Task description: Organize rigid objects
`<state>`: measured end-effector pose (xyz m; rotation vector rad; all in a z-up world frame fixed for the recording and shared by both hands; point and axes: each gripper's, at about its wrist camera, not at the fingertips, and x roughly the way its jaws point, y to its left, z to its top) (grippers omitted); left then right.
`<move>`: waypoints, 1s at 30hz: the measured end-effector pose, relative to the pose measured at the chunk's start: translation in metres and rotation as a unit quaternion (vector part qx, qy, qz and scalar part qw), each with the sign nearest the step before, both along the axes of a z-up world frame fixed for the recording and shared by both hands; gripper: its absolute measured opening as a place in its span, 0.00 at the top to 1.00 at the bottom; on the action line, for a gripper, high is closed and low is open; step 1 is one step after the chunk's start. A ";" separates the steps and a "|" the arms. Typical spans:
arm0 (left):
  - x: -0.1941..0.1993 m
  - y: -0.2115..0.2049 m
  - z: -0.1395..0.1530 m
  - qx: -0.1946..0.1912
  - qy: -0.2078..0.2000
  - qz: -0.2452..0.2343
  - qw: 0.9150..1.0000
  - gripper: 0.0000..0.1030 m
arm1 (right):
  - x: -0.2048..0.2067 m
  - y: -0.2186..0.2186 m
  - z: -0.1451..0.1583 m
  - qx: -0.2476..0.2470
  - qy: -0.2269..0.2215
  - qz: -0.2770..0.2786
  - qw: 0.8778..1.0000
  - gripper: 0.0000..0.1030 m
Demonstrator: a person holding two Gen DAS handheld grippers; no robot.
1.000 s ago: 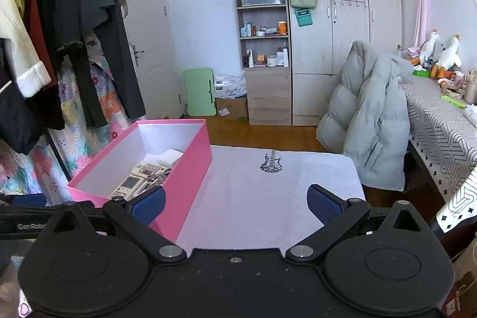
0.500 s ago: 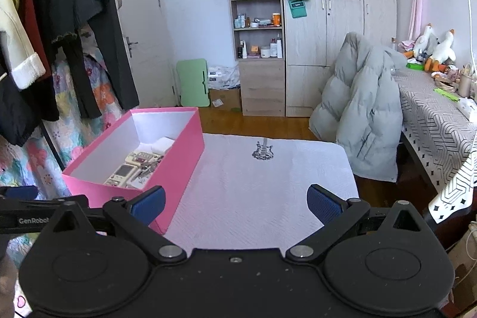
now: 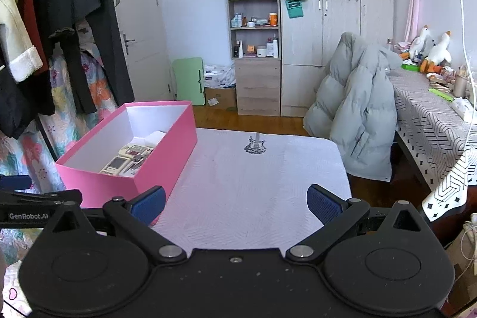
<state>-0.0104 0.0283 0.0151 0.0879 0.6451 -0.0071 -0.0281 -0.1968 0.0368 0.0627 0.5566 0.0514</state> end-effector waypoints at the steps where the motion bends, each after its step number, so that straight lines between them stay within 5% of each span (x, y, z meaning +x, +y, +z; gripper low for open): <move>1: 0.001 -0.001 -0.001 0.003 0.002 0.000 1.000 0.01 | -0.002 0.000 0.000 -0.002 -0.006 0.002 1.000 0.01; 10: -0.004 -0.007 -0.004 0.000 -0.003 -0.010 1.000 0.00 | -0.019 0.012 -0.001 -0.033 -0.043 0.011 0.998 0.01; 30: -0.010 0.003 0.000 0.002 -0.019 0.007 1.000 0.00 | -0.012 0.011 -0.013 -0.012 -0.013 -0.011 1.000 0.01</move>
